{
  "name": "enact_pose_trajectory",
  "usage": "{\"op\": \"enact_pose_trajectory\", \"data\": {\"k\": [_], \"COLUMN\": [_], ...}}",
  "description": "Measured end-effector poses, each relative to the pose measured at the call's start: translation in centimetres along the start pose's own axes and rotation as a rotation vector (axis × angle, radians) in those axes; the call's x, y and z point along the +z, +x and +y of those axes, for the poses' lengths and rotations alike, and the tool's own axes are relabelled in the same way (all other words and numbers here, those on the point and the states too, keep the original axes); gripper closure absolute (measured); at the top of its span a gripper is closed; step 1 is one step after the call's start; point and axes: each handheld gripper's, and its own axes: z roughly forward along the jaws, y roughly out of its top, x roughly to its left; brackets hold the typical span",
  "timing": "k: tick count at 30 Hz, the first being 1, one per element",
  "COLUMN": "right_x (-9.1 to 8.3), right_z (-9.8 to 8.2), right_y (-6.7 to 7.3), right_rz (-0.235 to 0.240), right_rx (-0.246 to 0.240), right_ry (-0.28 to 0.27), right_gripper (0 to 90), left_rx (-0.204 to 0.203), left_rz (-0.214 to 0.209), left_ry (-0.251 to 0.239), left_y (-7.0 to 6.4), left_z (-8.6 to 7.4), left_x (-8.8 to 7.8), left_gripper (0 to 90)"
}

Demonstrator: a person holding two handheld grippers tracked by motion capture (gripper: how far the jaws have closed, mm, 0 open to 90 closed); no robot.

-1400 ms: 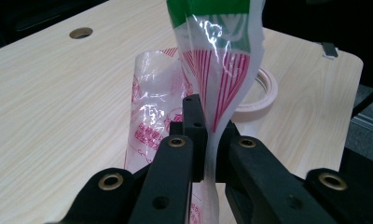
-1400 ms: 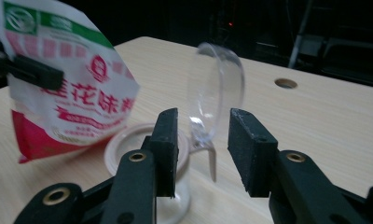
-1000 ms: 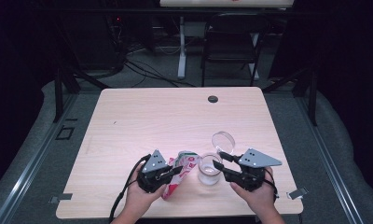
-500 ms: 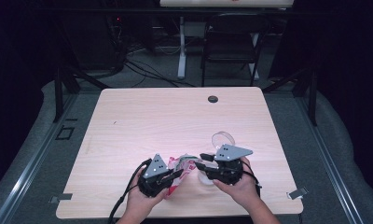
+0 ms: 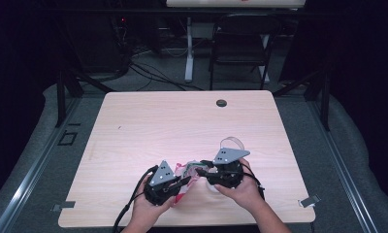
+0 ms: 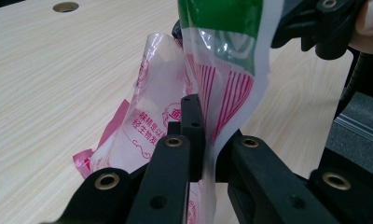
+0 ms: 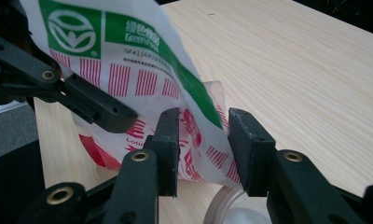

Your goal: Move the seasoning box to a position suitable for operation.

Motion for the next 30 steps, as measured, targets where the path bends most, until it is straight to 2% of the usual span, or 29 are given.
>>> {"op": "enact_pose_trajectory", "data": {"k": [5,12,16,20,24,27,30], "right_x": [0.2,0.1,0.1,0.1,0.1,0.1,0.2], "right_z": [0.0,0.0,0.0,0.0,0.1,0.2,0.3], "right_y": [0.1,0.2,0.3,0.3,0.5,0.6,0.7], "right_rz": [0.002,0.032,0.033,0.045,0.050,0.052,0.059], "right_rx": [-0.025,-0.036,-0.058,-0.046,-0.035,-0.037,-0.033], "right_ry": [0.019,0.018,0.023,0.017,0.007,0.005,-0.007], "right_gripper": [69.9,88.0,90.0,90.0,90.0,90.0,90.0], "left_rx": [-0.007,-0.011,-0.013,-0.015,-0.024,-0.028,-0.023], "left_rz": [0.005,0.010,0.014,0.039,0.104,0.129,0.152], "left_ry": [-0.003,0.000,-0.005,-0.018,-0.013,-0.014,-0.008], "left_y": [0.1,0.2,0.2,0.0,0.0,0.0,-0.3], "left_z": [-0.1,-0.2,-0.2,-0.3,-0.9,-1.7,-2.3], "left_x": [0.0,0.0,0.1,0.0,-0.3,-0.4,-0.4], "left_gripper": [88.1,87.1,83.6,66.2,49.6,43.8,41.9]}}
